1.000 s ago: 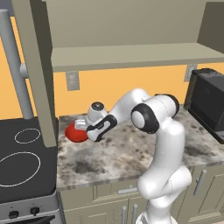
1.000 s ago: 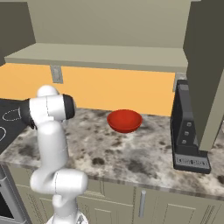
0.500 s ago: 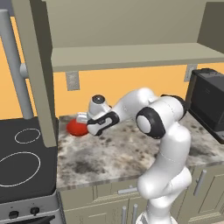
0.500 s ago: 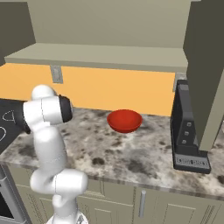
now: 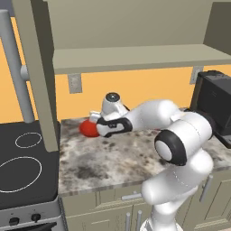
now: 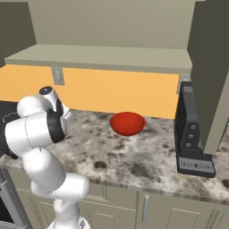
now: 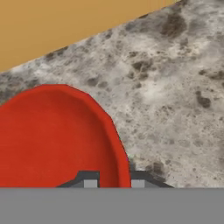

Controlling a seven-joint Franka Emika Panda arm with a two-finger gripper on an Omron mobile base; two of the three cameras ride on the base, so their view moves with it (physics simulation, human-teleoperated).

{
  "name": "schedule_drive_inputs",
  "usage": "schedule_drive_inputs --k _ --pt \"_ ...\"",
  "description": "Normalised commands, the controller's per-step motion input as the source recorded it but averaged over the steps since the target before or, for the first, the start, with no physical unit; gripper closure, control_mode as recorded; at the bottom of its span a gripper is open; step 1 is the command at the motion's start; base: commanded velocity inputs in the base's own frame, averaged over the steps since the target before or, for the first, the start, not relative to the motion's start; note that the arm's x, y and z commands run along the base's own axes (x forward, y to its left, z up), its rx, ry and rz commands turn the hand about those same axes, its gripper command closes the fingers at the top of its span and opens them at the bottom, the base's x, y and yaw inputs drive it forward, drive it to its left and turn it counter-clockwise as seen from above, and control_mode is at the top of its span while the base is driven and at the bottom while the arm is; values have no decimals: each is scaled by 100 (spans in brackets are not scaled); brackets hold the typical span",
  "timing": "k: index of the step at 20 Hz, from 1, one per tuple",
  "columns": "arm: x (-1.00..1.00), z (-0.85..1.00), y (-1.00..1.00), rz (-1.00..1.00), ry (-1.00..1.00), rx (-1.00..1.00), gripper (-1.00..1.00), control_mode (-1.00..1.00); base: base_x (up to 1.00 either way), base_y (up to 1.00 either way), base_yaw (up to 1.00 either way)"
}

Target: Pick up the bowls on the counter and stack them on top of one another in the open cabinet. Place the smaller bowl on top of the larger bowl.

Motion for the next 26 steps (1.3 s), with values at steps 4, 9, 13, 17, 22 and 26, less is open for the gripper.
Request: schedule_drive_inputs --k 4,9,13,17,22,26 --pt "-50 55 -52 -9 0 1 100 -100 0 0 0" --pt "-54 57 -51 -11 0 1 100 -100 0 0 0" --pt "-57 51 -52 -11 0 1 100 -100 0 0 0" --pt "-56 42 -50 -12 -1 0 100 -100 0 0 0" --pt "-47 35 -55 -15 -9 0 100 -100 0 0 0" --pt "-35 20 -64 -14 -12 0 100 -100 0 0 0"
